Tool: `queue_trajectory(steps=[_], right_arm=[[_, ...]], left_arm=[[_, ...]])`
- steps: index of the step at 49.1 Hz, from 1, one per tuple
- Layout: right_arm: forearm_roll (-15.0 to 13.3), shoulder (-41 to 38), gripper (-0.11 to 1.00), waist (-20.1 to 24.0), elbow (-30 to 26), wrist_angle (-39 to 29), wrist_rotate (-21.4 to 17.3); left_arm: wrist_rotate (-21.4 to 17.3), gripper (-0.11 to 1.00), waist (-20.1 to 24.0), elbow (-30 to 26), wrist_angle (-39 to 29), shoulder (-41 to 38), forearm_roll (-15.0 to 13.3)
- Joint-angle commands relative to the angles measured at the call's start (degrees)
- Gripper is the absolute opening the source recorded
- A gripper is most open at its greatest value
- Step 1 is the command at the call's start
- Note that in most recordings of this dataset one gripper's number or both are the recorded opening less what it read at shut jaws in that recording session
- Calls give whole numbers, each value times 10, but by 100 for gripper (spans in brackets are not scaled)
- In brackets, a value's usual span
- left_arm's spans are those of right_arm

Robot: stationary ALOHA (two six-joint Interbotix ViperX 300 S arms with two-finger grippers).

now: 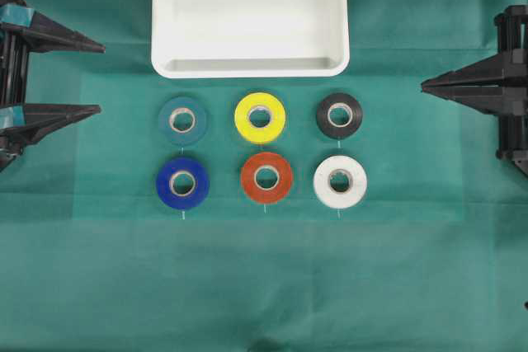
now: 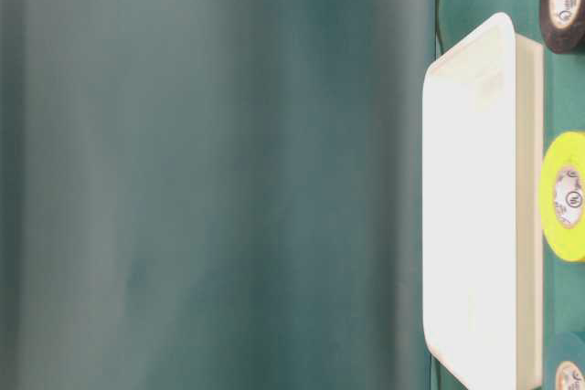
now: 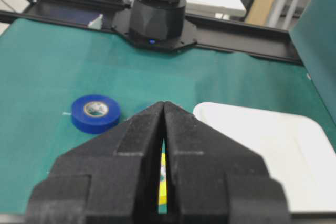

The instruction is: Place the tape from the fixed location into the white case.

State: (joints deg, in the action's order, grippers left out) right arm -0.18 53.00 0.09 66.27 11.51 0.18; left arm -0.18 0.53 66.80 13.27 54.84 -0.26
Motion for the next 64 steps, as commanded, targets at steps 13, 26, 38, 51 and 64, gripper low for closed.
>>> queue_trajectory(steps=[13,26,38,51,64], right_arm=[[-1,-3,1,-1,-15,-1,1],[-1,-3,1,-1,-15,-1,1],[-1,-4,1,-1,-15,-2,1],[-1,-4,1,-1,-17,-2,1],[-1,-4,1,-1,-17,-4,2]], left_arm=[[1,97,19,-17,2,-4,-2],[3,97,19,-23,5,-19,-2],[-1,97,19,-64,20,-94,-2],[-2,97,19,-125,51,-183,-2],[-3,97,19,-200,52,-280,-1]])
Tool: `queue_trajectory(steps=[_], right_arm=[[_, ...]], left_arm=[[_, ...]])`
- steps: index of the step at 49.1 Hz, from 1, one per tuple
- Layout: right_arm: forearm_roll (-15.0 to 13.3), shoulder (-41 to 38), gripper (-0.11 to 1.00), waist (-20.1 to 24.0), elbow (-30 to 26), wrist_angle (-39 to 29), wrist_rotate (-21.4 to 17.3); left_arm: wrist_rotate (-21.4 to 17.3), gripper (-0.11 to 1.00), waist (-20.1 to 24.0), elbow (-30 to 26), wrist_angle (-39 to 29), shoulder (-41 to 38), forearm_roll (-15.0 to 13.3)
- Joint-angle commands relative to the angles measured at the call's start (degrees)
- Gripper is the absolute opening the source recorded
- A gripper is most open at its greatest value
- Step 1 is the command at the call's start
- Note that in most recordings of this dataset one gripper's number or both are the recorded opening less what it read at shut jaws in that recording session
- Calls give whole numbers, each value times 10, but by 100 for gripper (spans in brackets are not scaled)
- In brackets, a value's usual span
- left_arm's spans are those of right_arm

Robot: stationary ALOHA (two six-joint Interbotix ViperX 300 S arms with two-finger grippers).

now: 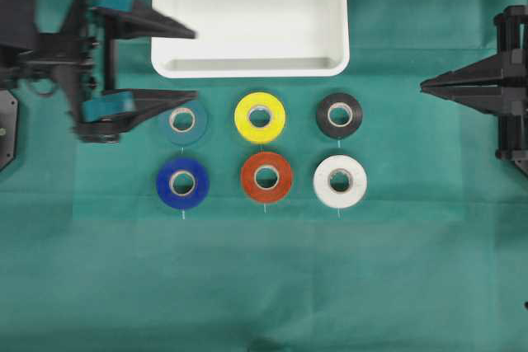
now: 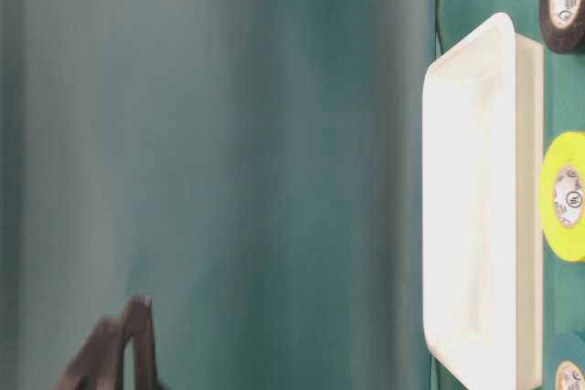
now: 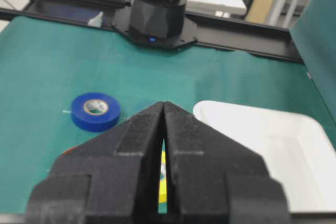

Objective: Place the tape from the fixed location into the white case.
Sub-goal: 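Move the left gripper over the yellow tape roll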

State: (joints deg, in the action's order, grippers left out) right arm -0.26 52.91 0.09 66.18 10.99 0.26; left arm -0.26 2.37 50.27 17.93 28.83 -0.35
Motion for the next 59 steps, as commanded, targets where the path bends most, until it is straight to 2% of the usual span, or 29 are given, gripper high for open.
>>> queue_trajectory(steps=[1,24,51,59], right_arm=[[-1,-4,1,-1,-16,0,1],[-1,-4,1,-1,-16,-7,2],[0,-4,1,-1,-16,-11,1],[-1,-4,1,-1,-16,-12,1]], left_arm=[[-2,97,1,-40,5,-28,0],[-3,97,1,-152,4,-134,-1],[4,96,2,-162,-33,-139,-2],[8,96,2,-175,-87,-138,-3]])
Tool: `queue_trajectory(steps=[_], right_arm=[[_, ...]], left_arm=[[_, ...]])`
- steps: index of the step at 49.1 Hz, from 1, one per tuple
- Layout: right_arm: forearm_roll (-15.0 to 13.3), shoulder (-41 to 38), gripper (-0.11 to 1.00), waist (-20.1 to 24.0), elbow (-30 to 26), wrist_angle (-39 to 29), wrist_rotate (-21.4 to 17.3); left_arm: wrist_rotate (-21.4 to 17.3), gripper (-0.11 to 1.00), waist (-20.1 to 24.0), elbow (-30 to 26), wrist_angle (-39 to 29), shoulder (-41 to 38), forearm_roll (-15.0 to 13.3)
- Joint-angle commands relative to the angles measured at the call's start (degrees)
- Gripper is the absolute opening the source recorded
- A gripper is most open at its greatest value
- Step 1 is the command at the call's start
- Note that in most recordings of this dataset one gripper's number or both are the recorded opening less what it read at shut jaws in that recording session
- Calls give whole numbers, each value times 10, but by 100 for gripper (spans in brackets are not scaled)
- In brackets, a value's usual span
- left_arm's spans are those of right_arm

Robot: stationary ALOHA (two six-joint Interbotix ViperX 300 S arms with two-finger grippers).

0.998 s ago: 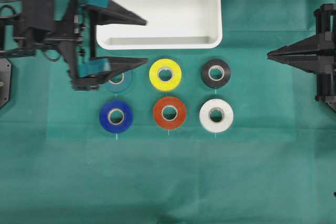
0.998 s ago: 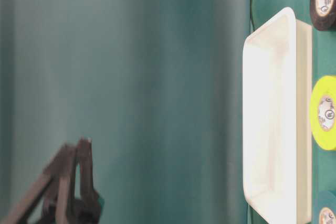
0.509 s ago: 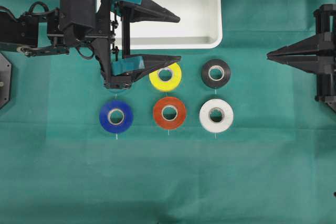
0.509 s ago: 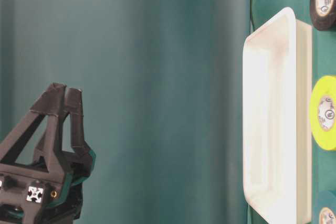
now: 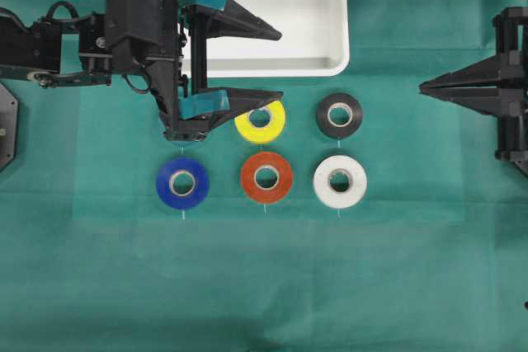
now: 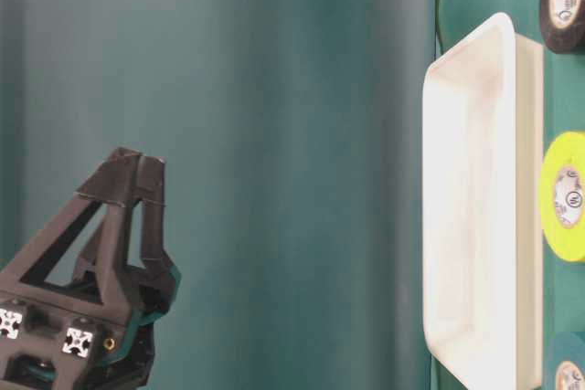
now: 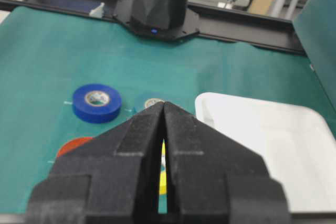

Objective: Place the tape from the fixed location into the white case.
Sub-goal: 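Move the left gripper over the yellow tape roll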

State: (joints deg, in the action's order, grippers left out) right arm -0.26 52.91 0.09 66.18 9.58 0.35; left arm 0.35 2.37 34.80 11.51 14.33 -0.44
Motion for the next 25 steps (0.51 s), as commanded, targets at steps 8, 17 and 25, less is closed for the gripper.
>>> queue_trajectory(steps=[8,17,25], right_arm=[[-1,-4,1,-1,-16,1,0],[-1,-4,1,-1,-16,-1,1],[-1,-4,1,-1,-16,-3,1]], left_arm=[[2,96,2,-54,-118,4,-2],[5,96,2,-106,-244,-5,-2],[6,96,2,-172,-382,-23,-2]])
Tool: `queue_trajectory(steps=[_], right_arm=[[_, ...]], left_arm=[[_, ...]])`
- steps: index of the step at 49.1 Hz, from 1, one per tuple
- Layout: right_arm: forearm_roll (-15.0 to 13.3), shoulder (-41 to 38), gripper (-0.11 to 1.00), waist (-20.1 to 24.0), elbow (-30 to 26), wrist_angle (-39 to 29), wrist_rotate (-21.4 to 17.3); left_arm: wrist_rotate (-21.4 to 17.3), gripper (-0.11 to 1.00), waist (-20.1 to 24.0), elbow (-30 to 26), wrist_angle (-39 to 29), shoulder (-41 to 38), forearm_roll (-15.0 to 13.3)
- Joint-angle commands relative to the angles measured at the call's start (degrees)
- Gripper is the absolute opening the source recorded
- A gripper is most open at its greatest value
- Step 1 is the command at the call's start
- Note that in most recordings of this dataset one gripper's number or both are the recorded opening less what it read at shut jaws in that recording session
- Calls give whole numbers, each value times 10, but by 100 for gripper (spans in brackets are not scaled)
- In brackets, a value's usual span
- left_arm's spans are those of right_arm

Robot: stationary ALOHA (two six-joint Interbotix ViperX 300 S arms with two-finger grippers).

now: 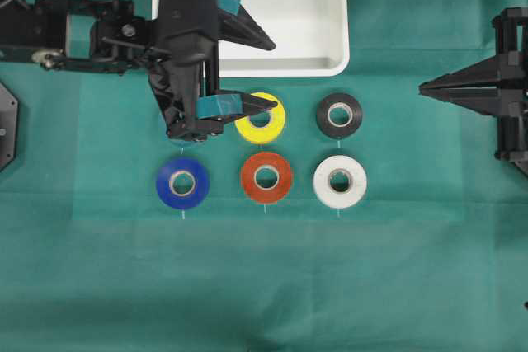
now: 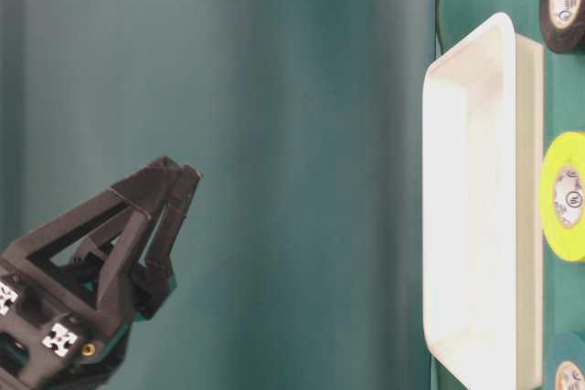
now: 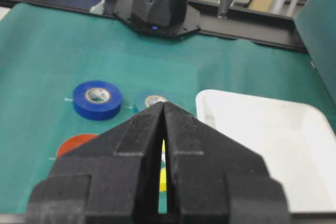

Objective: Place the tape from the fixed location into the white case.
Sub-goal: 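Move the left gripper over the yellow tape roll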

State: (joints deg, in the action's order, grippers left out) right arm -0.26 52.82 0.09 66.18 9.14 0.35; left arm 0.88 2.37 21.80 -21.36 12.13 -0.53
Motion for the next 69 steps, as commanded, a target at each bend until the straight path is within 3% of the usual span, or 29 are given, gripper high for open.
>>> queue_trajectory(steps=[1,14,25,59,69], right_arm=[[-1,-3,1,-1,-16,2,1],[-1,-3,1,-1,-16,2,1],[-1,-3,1,-1,-16,0,1],[-1,-3,1,-1,-16,-4,1],[-1,-5,1,-1,-16,-4,1]], left_arm=[[1,96,2,-50,-71,-4,0],[0,96,1,-134,-243,-51,0],[-4,96,-6,-174,-321,-76,0],[1,96,-9,-178,-321,-79,0],[30,96,-9,-178,-316,-78,0]])
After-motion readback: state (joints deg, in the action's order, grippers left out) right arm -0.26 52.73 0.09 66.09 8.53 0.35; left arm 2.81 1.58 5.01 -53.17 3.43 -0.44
